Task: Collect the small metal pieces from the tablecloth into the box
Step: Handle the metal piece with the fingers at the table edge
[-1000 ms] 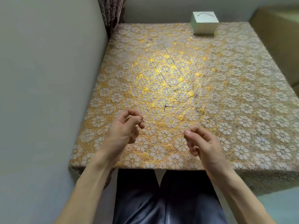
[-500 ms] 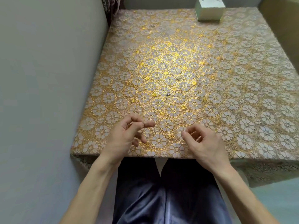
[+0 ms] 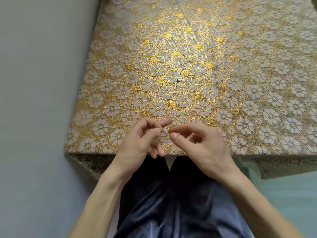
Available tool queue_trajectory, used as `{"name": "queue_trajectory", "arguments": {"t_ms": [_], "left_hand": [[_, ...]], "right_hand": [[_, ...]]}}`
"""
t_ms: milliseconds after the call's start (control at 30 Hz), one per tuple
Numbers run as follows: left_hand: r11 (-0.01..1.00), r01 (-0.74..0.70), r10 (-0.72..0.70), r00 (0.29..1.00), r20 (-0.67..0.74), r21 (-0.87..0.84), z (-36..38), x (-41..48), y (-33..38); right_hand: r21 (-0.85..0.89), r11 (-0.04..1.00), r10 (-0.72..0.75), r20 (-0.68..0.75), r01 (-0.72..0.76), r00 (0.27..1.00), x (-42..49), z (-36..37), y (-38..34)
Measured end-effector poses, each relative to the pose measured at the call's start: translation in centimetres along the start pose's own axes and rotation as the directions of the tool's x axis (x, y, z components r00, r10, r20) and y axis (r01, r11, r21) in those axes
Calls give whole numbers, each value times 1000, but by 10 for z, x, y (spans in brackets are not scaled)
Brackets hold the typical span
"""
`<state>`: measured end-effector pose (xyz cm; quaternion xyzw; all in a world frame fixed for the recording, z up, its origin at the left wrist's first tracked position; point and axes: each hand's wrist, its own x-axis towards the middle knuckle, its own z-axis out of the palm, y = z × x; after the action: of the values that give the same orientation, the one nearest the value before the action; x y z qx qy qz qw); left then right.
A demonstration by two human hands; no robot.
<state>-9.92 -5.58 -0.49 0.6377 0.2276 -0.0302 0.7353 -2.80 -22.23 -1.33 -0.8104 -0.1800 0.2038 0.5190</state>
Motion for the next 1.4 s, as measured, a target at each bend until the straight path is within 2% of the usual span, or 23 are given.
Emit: {"name": "queue_trajectory", "arguments": {"t_ms": [200,400,867,1000,1167,1400], "left_hand": [[1000,-9,8,999,34,9,0,3,-5],[1000,-22,22,1000,19,6,1,6,-9],[987,-145,149,987,-64,68,6,2,-15],[989,-144,146,988,-58,46,6,2,-14],[984,-150,153,988,-31,99,4,2,-16],[989,-112,112,994,8,95,3,1,-15]], "right_hand": [[151,988,32,83,-44,996,6,10,9],[140,990,17,98,-31,995,9,12,9],[215,976,-34,58,20,998,1,14,7],[182,983,-48,48,39,998,0,12,7],[80,995,-70,53,66,996,-1,9,10],[-36,992,-124,-46,122,991,-3,5,11]]}}
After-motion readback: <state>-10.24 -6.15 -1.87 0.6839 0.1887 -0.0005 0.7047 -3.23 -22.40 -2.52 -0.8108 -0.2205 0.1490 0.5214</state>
